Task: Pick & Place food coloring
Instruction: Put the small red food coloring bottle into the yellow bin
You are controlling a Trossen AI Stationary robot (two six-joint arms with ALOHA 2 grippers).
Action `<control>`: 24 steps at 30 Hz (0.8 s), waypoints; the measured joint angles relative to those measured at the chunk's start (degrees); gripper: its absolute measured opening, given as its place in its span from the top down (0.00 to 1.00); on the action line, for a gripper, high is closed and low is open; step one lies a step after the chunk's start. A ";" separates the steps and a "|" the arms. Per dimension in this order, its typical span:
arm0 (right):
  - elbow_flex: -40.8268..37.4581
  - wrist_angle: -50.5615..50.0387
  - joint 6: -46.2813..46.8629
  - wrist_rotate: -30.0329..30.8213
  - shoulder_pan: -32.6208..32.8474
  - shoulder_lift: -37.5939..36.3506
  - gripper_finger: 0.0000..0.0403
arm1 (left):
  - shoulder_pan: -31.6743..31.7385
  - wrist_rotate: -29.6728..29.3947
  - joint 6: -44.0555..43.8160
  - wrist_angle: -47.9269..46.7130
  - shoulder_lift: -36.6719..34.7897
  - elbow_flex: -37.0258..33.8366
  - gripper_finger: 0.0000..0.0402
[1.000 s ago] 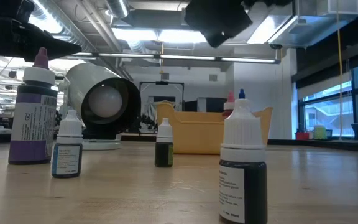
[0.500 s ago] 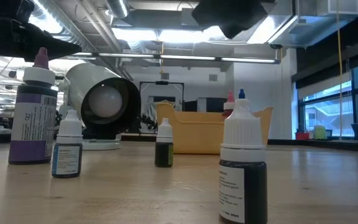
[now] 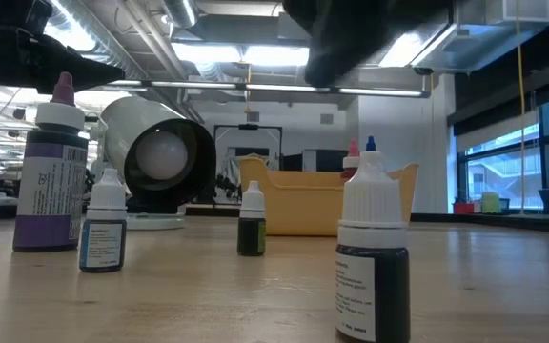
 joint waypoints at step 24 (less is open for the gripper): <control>21.69 -18.30 -1.80 -2.08 0.07 18.38 0.48 | 0.00 -0.02 -0.55 -0.26 0.00 0.00 0.78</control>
